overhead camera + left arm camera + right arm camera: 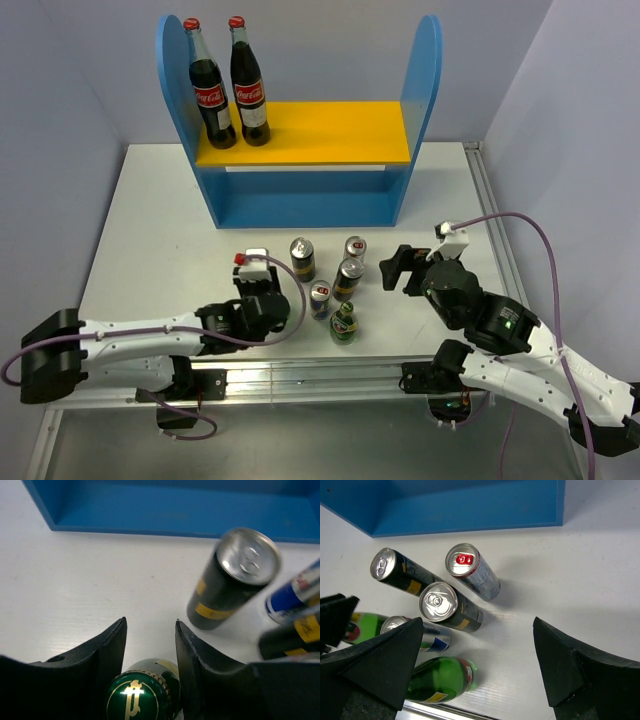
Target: Place and organize the beverage onto the shelf
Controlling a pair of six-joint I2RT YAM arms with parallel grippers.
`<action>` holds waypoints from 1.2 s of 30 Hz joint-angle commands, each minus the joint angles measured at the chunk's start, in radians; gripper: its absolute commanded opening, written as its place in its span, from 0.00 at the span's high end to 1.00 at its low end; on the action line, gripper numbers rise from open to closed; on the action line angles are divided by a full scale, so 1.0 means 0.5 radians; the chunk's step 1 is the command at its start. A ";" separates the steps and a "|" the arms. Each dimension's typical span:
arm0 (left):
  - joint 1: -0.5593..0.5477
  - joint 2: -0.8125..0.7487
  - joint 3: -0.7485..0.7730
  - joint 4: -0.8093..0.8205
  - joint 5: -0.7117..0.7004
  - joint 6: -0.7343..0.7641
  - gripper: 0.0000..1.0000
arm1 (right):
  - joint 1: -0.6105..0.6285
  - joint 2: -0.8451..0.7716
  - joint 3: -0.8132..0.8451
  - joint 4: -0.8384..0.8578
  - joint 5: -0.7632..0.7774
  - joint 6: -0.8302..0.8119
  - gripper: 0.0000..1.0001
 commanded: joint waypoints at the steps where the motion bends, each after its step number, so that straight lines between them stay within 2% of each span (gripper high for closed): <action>1: 0.169 -0.222 -0.032 0.342 0.054 0.337 1.00 | 0.021 0.010 -0.005 0.073 0.018 -0.012 0.03; 7: 0.617 -0.247 -0.051 0.753 0.373 0.647 1.00 | 0.027 0.007 -0.011 0.073 0.015 -0.012 0.03; 13: 1.037 0.041 0.167 0.977 0.640 0.843 1.00 | 0.045 0.016 -0.011 0.073 0.015 -0.012 0.04; 19: 1.279 0.394 0.418 1.094 0.778 0.966 1.00 | 0.067 0.028 -0.014 0.076 0.009 -0.012 0.04; 27: 1.418 0.584 0.615 1.207 0.733 1.076 1.00 | 0.104 0.068 -0.014 0.079 0.012 -0.015 0.04; 36: 1.541 0.771 0.677 1.483 0.650 1.123 1.00 | 0.150 0.096 -0.020 0.082 0.024 -0.012 0.04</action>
